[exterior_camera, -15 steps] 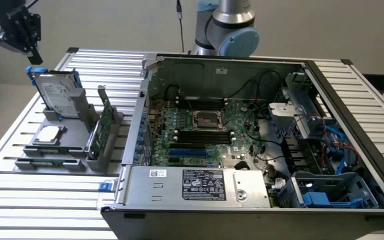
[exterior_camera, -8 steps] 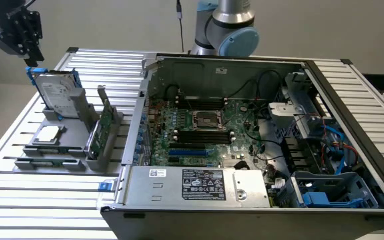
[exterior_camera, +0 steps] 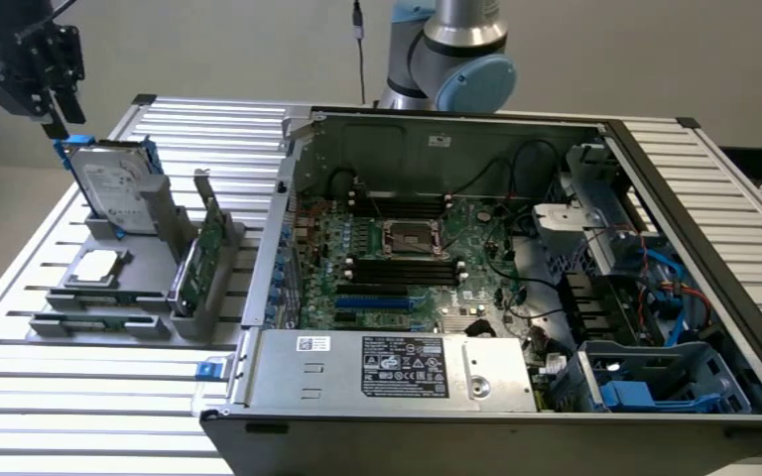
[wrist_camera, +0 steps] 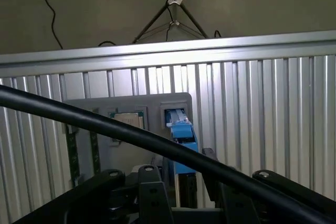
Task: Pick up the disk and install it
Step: 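Pick up the disk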
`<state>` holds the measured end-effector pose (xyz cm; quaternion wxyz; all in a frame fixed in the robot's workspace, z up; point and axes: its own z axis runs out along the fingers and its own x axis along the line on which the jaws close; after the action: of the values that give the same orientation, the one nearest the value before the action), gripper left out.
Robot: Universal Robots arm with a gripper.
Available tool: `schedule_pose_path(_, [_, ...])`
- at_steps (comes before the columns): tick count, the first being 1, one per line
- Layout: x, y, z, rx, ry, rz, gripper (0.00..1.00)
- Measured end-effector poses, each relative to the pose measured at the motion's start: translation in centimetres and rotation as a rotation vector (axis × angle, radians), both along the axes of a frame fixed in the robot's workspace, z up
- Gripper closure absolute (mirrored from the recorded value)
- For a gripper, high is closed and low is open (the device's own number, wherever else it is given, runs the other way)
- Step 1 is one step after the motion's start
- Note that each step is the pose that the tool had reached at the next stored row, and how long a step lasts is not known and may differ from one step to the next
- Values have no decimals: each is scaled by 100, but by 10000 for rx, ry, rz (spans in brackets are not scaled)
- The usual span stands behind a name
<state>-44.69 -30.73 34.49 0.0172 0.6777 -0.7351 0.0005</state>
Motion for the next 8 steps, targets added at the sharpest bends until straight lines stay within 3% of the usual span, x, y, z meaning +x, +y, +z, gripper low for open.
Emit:
schedule_pose_path(2, [42,0,-6,0,28,17,58])
schedule_pose_path(8, [58,10,-53,1,33,119,58])
